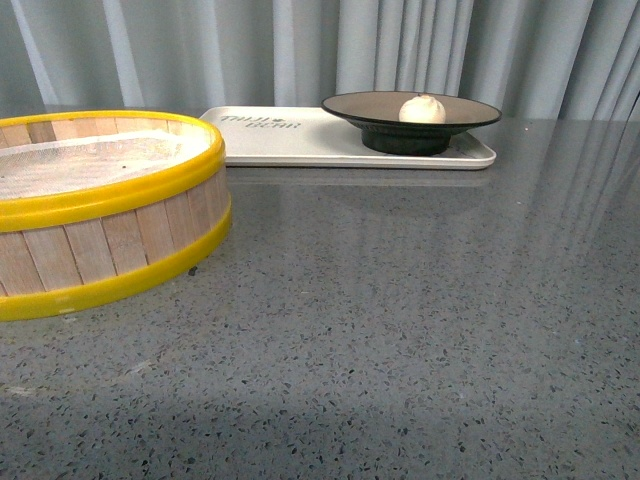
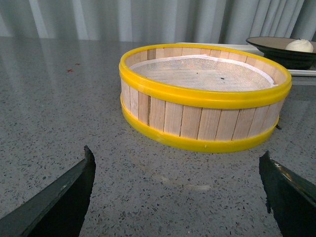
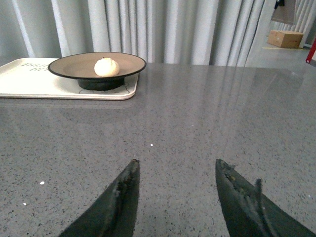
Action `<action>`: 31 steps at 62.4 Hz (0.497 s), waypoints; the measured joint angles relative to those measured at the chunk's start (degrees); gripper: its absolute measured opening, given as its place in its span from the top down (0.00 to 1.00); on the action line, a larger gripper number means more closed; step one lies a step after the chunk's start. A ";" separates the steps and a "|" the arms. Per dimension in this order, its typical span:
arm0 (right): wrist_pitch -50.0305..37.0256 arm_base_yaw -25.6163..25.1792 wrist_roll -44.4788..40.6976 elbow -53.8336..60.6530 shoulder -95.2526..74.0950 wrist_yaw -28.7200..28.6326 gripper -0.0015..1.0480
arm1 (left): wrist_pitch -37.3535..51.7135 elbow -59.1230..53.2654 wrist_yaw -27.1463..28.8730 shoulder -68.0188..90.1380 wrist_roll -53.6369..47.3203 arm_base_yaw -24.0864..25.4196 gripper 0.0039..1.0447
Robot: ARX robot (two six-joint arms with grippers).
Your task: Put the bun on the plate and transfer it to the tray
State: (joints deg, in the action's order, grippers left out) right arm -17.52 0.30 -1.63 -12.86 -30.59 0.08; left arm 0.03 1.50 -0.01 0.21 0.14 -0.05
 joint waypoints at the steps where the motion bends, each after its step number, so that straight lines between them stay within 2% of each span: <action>1: -0.02 -0.02 0.17 0.44 0.46 0.04 0.59 | 0.00 0.00 0.00 0.00 0.00 0.00 0.06; 13: 0.04 -0.20 0.98 4.98 5.03 0.02 0.98 | 0.00 0.00 0.02 0.00 0.00 0.00 0.06; 31: 2.12 -0.20 1.05 8.50 10.62 0.02 0.98 | 0.00 0.00 0.02 0.00 0.00 0.00 0.06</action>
State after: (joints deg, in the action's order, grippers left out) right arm -15.40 0.10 -0.58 -4.36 -19.97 0.10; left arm 0.03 1.50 0.01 0.21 0.14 -0.05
